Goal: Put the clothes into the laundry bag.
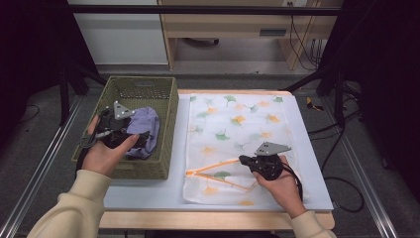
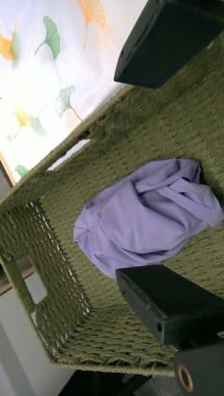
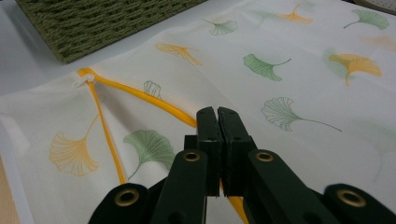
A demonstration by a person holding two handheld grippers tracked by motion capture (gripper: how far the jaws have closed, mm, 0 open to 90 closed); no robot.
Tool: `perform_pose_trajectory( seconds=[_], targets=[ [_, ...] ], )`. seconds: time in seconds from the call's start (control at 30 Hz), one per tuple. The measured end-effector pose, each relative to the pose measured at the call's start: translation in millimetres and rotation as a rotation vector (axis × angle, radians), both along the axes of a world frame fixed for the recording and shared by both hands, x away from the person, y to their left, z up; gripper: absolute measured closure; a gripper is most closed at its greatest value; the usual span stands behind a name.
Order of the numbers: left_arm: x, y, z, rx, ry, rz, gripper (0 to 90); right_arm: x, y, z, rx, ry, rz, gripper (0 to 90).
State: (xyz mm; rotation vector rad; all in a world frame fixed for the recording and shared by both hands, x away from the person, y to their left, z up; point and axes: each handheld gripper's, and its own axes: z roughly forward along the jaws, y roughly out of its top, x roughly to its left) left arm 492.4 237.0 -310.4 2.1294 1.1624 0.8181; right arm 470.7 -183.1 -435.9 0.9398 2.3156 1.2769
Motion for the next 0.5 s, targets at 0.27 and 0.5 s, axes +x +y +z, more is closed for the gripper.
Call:
perform_pose_trajectory(
  seconds=[0.27,0.5],
  targets=[
    [18.9,7.2,-4.1,0.005,0.003,0.022,5.9,0.3,-0.8,0.0,0.005,0.004,0.0,88.7],
    [37.6,10.1,-3.3,-0.005,0.011,0.03,6.1,1.1,-1.1,-0.6,0.005,0.008,0.001,88.6]
  ],
)
